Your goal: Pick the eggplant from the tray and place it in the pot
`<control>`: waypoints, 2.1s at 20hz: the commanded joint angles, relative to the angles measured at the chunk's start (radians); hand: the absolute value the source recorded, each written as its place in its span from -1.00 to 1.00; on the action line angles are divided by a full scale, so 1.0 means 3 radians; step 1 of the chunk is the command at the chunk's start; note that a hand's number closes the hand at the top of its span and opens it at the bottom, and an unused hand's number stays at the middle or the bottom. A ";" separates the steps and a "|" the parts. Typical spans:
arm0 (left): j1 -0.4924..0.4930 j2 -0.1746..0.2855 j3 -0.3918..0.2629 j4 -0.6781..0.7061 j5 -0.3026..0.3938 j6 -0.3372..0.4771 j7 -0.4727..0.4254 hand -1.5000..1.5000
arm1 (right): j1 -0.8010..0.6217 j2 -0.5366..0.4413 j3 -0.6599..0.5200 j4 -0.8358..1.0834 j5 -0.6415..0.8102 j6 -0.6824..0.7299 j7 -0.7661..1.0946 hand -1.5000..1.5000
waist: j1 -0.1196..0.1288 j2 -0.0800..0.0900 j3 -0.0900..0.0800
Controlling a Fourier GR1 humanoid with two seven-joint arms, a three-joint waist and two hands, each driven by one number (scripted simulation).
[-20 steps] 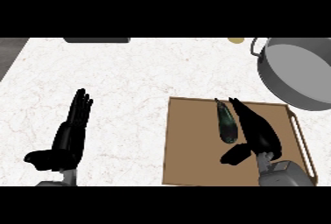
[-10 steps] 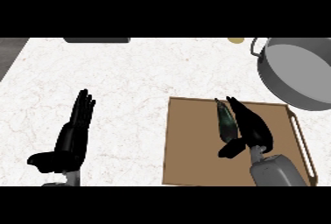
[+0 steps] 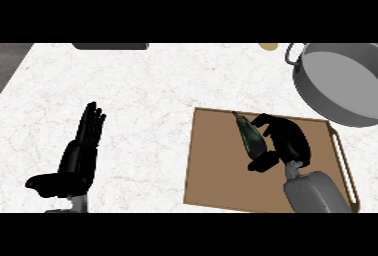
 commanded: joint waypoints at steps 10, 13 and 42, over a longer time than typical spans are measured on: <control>-0.0102 -0.0035 -0.0076 -0.0028 -0.0062 -0.0174 0.0036 0.00 | -0.1268 0.0005 -0.0830 0.1114 0.0324 -0.0059 0.0749 1.00 | 0.0318 0.0123 0.0015; -0.0257 -0.0128 -0.0143 0.0008 -0.0115 -0.0122 0.0003 0.00 | -0.1530 -0.0177 -0.1082 0.1414 0.0401 -0.0131 0.1106 1.00 | 0.0398 0.0218 0.0016; -0.0320 -0.0179 -0.0143 0.0207 -0.0110 -0.0163 -0.0035 0.00 | -0.3461 -0.0782 -0.1112 0.3602 0.2161 -0.1232 0.2621 1.00 | 0.0390 0.0167 0.0014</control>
